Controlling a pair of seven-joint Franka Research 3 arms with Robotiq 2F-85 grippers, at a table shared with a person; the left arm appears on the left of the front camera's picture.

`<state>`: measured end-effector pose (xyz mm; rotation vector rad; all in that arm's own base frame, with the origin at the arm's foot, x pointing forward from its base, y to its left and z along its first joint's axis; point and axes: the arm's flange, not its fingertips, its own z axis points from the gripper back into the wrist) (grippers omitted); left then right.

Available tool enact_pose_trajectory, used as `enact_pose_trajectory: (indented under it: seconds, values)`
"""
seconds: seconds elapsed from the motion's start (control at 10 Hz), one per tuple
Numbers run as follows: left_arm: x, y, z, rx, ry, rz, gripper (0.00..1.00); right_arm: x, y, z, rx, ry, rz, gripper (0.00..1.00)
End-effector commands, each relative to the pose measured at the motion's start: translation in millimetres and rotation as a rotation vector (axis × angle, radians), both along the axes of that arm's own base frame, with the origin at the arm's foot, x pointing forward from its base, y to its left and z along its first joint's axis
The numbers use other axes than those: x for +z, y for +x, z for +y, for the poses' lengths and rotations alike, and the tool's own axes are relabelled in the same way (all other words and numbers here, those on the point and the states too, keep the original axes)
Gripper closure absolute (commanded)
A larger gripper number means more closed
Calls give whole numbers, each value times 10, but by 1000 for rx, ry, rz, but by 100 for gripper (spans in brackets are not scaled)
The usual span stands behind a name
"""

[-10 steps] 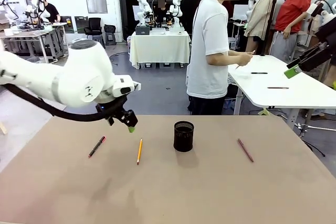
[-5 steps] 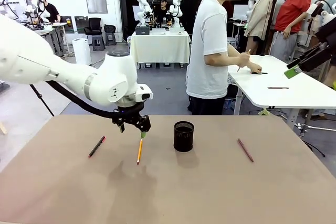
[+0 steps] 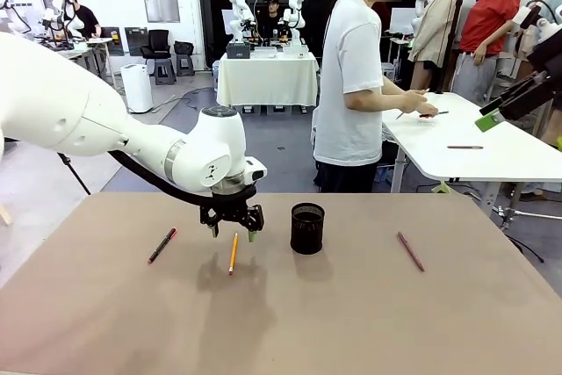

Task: Place the pens into the pen holder.
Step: Pick up a writing instrument from the table and place it into the Pen holder.

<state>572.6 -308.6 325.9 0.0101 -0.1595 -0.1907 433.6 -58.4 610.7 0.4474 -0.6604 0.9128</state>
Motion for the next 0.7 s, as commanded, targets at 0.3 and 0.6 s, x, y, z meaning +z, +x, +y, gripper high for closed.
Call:
enact_pose_trajectory:
  seconds: [0.3, 0.6]
  values:
    - [-36, 13, 11, 18, 1, 4, 0, 16, -7, 4, 9, 8, -6, 0]
    - [-225, 106, -3, 62, 33, 102, 0, 16, -7, 4, 9, 8, -6, 0]
